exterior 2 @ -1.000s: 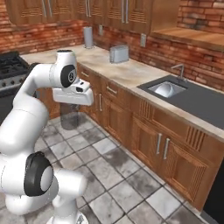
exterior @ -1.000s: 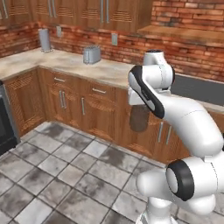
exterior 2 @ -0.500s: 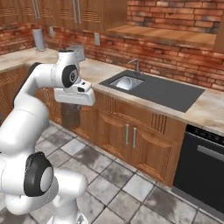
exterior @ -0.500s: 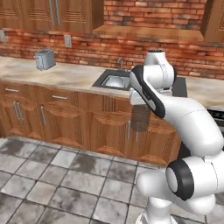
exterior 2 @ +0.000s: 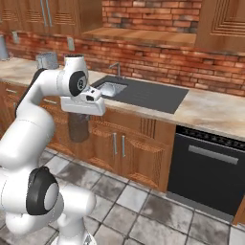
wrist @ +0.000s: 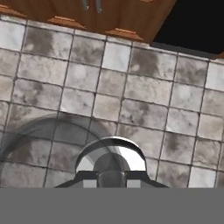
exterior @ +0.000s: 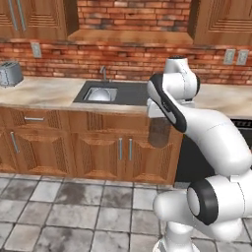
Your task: Pick the jar and bowl and place them in the sink. Then turn on the water.
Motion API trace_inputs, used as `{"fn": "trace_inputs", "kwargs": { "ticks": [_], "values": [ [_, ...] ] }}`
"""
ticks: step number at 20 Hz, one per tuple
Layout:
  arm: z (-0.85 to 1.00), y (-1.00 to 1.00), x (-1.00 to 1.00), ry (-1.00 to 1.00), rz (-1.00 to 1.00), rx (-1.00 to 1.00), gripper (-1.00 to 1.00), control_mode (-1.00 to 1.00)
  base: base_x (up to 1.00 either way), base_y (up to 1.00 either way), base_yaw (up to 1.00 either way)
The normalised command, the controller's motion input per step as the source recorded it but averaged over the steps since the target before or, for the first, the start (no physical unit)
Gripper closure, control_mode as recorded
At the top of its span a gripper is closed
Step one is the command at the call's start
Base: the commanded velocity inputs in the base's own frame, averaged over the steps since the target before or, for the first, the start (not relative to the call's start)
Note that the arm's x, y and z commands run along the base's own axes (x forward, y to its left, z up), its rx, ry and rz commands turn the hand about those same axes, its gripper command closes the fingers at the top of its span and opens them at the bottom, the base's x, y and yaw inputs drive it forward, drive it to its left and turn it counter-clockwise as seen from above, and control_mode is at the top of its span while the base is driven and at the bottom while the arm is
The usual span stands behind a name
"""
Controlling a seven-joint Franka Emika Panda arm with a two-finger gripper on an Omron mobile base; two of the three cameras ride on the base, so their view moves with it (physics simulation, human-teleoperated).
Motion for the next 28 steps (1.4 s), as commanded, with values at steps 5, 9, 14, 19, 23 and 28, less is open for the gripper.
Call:
{"fn": "trace_inputs", "kwargs": {
  "ticks": [5,9,14,19,23,28],
  "values": [
    [0.0,0.0,0.0,0.0,0.0,0.0,1.0,1.0,0.29,0.22,-0.31],
    [0.0,0.0,0.0,0.0,0.0,0.0,1.0,1.0,0.28,0.26,-0.3],
    [0.0,0.0,0.0,0.0,0.0,0.0,1.0,1.0,0.28,0.32,-0.29],
    [0.0,0.0,0.0,0.0,0.0,0.0,1.0,1.0,0.27,0.33,-0.26],
    [0.0,0.0,0.0,0.0,0.0,0.0,1.0,1.0,0.27,0.36,-0.23],
    [0.0,0.0,0.0,0.0,0.0,0.0,1.0,1.0,0.35,0.41,-0.18]
  ]
}}
